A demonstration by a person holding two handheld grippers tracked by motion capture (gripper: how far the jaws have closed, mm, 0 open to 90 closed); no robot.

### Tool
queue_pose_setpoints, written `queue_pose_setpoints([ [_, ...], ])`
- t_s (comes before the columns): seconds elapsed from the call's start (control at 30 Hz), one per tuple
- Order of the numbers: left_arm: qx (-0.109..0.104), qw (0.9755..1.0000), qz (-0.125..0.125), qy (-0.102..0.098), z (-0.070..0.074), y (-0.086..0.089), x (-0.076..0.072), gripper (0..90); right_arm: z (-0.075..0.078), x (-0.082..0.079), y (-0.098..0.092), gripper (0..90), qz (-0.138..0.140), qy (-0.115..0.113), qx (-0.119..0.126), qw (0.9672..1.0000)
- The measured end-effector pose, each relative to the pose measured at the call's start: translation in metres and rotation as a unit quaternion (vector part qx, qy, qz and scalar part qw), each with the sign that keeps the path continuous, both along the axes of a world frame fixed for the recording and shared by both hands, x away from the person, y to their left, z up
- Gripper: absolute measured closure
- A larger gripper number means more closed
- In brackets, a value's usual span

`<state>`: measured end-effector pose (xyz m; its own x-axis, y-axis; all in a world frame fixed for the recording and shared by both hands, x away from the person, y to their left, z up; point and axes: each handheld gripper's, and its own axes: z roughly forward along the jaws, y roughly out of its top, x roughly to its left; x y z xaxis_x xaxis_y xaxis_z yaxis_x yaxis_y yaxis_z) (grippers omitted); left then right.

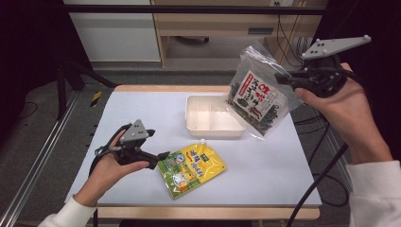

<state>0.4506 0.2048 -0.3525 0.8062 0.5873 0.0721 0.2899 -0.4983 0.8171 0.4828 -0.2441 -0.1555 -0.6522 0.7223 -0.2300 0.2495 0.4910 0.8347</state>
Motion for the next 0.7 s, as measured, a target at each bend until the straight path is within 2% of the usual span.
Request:
queue_pose_setpoints([
  [0.13,-0.005,0.9996,0.027,0.007,-0.024,0.017,-0.015,10.5,0.001,0.022,0.008,87.7,-0.006,0.001,0.011,0.9999],
  [0.37,-0.014,0.9975,0.067,0.018,-0.058,0.038,-0.028,7.2,-0.002,0.056,0.018,87.8,-0.018,0.007,0.021,0.9996],
  [0.47,-0.023,0.9964,0.08,0.017,-0.064,0.046,-0.028,7.2,-0.005,0.068,0.019,87.8,-0.023,0.01,0.034,0.9991],
  [0.6,-0.051,0.9933,0.103,0.014,-0.067,0.058,-0.029,7.2,-0.01,0.081,0.022,87.8,-0.031,0.015,0.034,0.9988],
  [0.7,-0.059,0.9915,0.115,0.014,-0.07,0.066,-0.029,7.2,-0.012,0.088,0.024,87.9,-0.035,0.02,0.034,0.9986],
])
